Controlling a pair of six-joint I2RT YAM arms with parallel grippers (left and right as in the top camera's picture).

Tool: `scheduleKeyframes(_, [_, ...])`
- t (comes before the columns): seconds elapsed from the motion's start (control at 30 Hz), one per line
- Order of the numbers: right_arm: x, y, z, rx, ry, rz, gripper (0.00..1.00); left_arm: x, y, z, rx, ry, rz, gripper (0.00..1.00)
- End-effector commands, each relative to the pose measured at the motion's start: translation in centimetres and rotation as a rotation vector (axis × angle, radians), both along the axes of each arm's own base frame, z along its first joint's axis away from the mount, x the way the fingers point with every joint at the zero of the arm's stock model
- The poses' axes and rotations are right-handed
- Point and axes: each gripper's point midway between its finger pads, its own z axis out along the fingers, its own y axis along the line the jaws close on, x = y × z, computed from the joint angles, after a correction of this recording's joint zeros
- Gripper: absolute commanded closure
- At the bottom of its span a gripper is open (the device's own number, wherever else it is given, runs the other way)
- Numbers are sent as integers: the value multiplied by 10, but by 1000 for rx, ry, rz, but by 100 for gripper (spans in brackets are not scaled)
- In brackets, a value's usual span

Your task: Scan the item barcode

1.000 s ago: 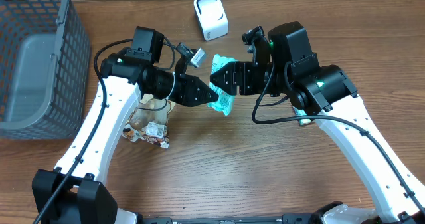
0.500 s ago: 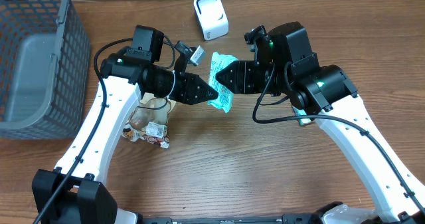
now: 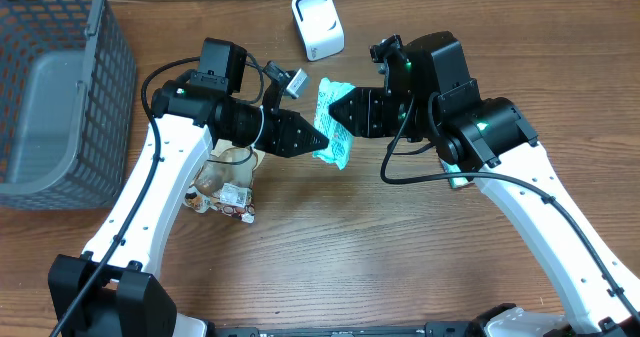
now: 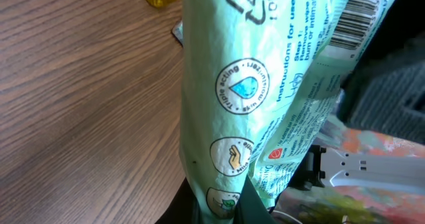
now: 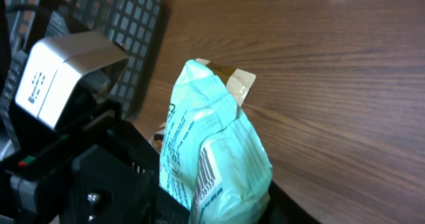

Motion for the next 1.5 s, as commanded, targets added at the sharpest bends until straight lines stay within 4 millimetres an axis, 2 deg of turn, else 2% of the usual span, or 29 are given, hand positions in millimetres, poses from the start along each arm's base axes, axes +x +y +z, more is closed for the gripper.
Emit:
scheduleKeyframes(0.0, [4,1,3,-3,-19,-2,60,-2,-5,11,-52,-2,-19,96])
scheduleKeyframes(0.23, [6,2,-4,-10,-3,-2,60,0,-7,14,-70,-23,-24,96])
scheduleKeyframes(0.27, [6,2,-5,-12,-1,-2,62,0,-7,14,-70,-22,-24,96])
scheduleKeyframes(0.3, [7,2,-6,-13,1,-1,71,0,-7,14,-69,-23,-24,96])
scheduleKeyframes(0.33, [7,2,-6,-12,0,-2,85,0,-7,14,-69,-22,-24,96])
scheduleKeyframes(0.37, [7,2,-6,-11,-1,-2,94,0,-7,14,-68,-22,-24,96])
scheduleKeyframes(0.4, [8,3,-5,-9,-6,-2,96,0,-7,14,-68,-22,-23,96])
scheduleKeyframes(0.5, [8,5,0,12,-15,11,95,2,-5,12,-56,-27,-17,94])
scheduleKeyframes(0.53, [5,7,3,25,-12,24,93,3,-4,10,-42,-31,-9,89])
scheduleKeyframes(0.6, [0,12,10,57,-15,54,96,9,3,3,10,-40,21,70])
scheduleKeyframes(0.67, [0,10,15,58,-39,58,96,15,11,-2,44,-48,51,43])
scheduleKeyframes(0.7, [1,8,16,60,-47,54,96,17,14,-2,42,-46,58,37])
scheduleKeyframes(0.83, [4,1,22,87,-46,51,96,21,23,9,-28,-84,45,23])
scheduleKeyframes(0.93, [0,1,30,163,-20,100,96,16,24,33,-182,-198,-52,20])
scheduleKeyframes(1.07, [-13,1,53,322,4,227,96,9,28,64,-378,-335,-133,20])
scheduleKeyframes(1.17, [-26,2,74,443,6,340,96,6,27,71,-419,-359,-149,23])
scheduleKeyframes(1.23, [-32,3,82,480,3,383,96,5,26,71,-420,-357,-153,23])
scheduleKeyframes(1.47, [-33,5,82,486,5,395,96,-9,12,88,-529,-386,-226,25])
